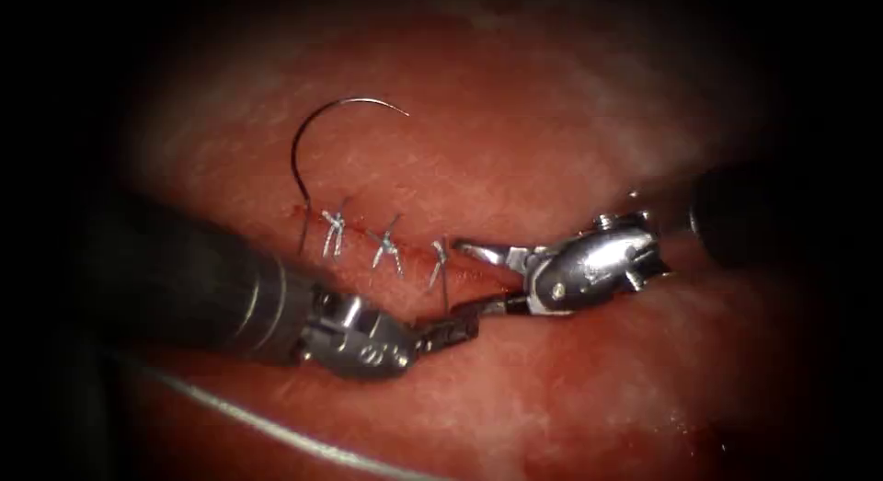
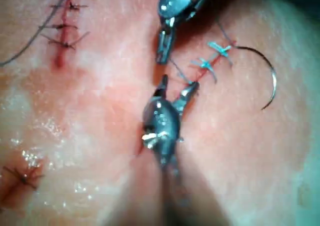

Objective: Wound Closure

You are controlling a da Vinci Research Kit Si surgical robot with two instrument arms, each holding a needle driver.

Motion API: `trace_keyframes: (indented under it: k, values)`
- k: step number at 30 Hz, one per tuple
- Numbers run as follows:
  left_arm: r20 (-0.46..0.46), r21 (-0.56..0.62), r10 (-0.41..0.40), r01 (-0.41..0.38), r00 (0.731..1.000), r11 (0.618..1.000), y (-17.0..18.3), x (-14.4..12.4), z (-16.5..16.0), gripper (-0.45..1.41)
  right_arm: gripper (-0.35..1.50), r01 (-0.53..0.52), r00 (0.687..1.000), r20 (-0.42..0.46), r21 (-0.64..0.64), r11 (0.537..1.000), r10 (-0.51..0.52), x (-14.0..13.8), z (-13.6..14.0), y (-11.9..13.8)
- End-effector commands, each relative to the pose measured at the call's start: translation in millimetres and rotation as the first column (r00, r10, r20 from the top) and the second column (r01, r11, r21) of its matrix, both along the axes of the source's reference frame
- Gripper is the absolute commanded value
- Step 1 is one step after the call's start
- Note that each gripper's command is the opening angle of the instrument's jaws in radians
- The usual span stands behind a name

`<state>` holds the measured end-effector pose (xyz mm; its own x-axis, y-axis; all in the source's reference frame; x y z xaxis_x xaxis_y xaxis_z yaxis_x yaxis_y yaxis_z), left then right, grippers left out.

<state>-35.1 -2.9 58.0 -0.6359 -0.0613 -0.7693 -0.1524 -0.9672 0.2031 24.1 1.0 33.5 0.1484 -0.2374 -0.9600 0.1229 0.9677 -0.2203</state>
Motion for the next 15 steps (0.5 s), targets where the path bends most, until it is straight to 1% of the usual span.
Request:
trace_keyframes:
  k: [1,8,15]
  values:
    - [0.000,0.006,0.001,-0.001,1.000,1.000,-1.2,-0.4,0.5,-0.45,1.22,0.001,1.000,-0.015,-0.010,1.000,-0.001,1.4,0.2,-1.3]
    - [0.000,0.006,0.001,-0.001,1.000,1.000,-1.2,-0.5,0.5,-0.45,1.22,0.017,0.999,-0.047,-0.077,0.997,-0.021,3.7,0.2,-1.8]
    - [-0.001,0.006,0.000,0.000,1.000,1.000,-1.3,-0.5,0.5,-0.45,1.23,0.038,0.995,-0.091,-0.108,0.993,-0.048,5.1,0.5,-1.9]
